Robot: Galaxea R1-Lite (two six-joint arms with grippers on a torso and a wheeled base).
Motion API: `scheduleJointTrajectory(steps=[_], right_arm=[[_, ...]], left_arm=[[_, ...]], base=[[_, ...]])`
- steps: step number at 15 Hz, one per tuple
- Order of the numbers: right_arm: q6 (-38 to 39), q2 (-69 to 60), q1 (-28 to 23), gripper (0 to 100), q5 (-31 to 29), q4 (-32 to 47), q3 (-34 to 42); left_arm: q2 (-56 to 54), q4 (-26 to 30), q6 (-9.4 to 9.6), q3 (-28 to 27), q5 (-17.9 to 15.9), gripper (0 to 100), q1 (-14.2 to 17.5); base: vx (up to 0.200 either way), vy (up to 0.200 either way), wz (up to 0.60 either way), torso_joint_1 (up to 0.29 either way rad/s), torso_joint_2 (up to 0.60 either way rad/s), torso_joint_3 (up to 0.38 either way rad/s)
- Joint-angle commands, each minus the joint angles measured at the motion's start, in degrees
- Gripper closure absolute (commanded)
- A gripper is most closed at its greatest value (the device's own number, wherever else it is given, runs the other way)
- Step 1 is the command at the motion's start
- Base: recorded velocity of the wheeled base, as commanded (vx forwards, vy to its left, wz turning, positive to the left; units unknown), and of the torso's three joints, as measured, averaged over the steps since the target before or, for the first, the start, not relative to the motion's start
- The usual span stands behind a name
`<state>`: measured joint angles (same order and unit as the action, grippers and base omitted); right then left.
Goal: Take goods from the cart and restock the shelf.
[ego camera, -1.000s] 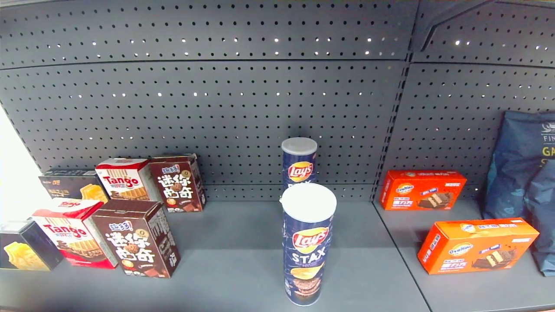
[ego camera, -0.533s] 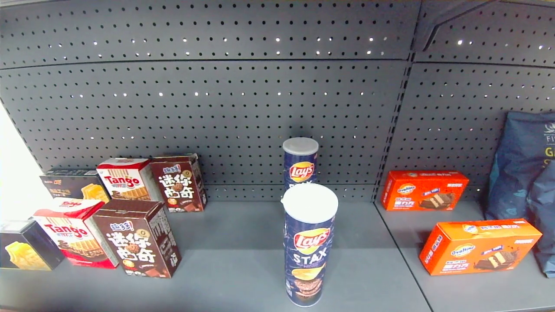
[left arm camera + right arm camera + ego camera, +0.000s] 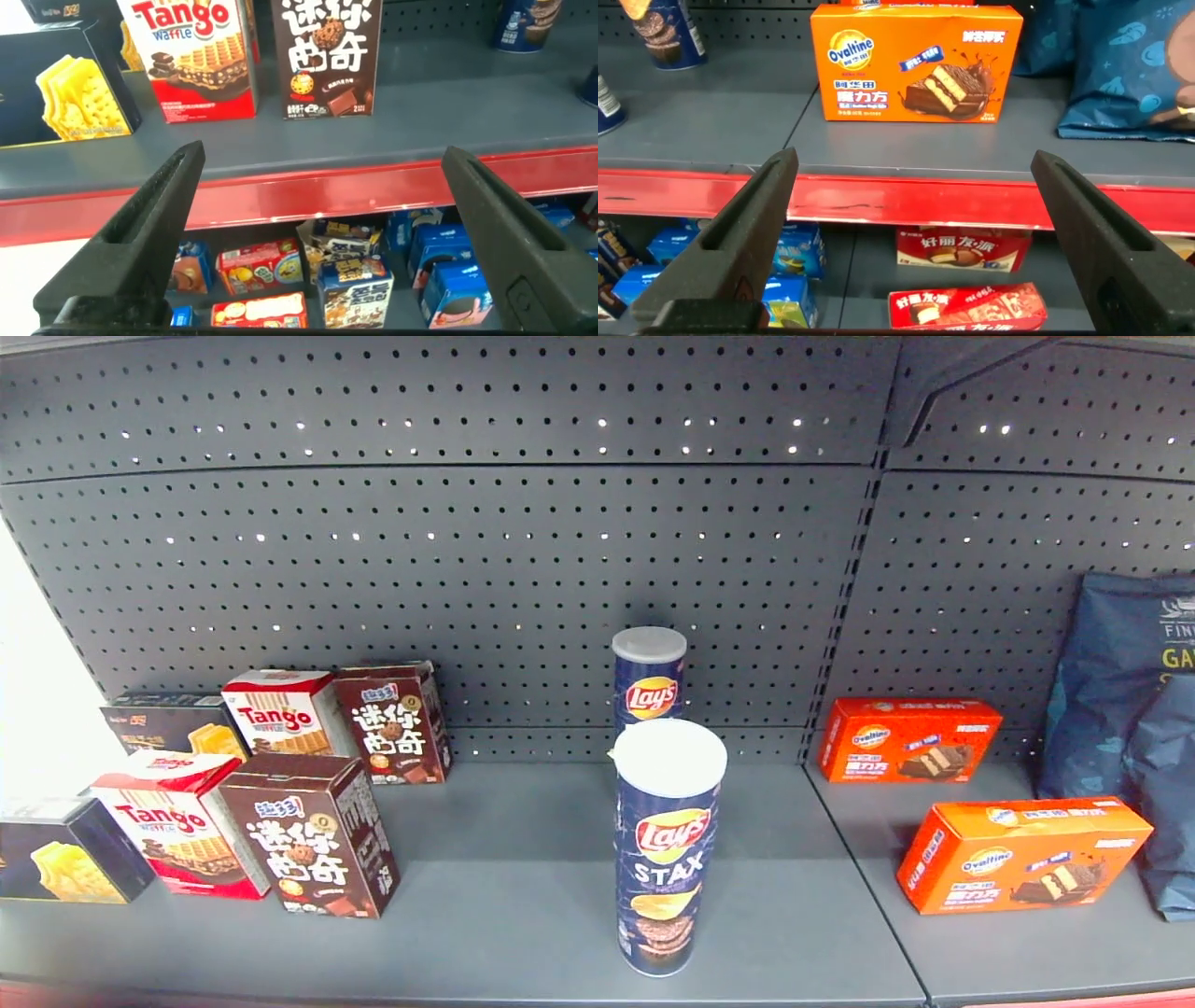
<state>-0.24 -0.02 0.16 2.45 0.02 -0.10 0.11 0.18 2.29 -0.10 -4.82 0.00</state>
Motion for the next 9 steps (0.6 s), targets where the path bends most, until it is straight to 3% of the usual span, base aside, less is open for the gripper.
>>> scheduleJointTrajectory(steps=[1, 9], right_arm=[[0.0, 0.0, 0.0, 0, 0.0, 0.0, 0.0], [0.0, 0.0, 0.0, 0, 0.0, 0.0, 0.0]], left_arm=[[0.0, 0.0, -0.01, 0.0, 0.0, 0, 0.0], [0.0, 0.0, -0.01, 0.0, 0.0, 0, 0.0]], base=[[0.000, 0.000, 0.00, 0.000, 0.00, 0.000], [0.000, 0.000, 0.00, 0.000, 0.00, 0.000]])
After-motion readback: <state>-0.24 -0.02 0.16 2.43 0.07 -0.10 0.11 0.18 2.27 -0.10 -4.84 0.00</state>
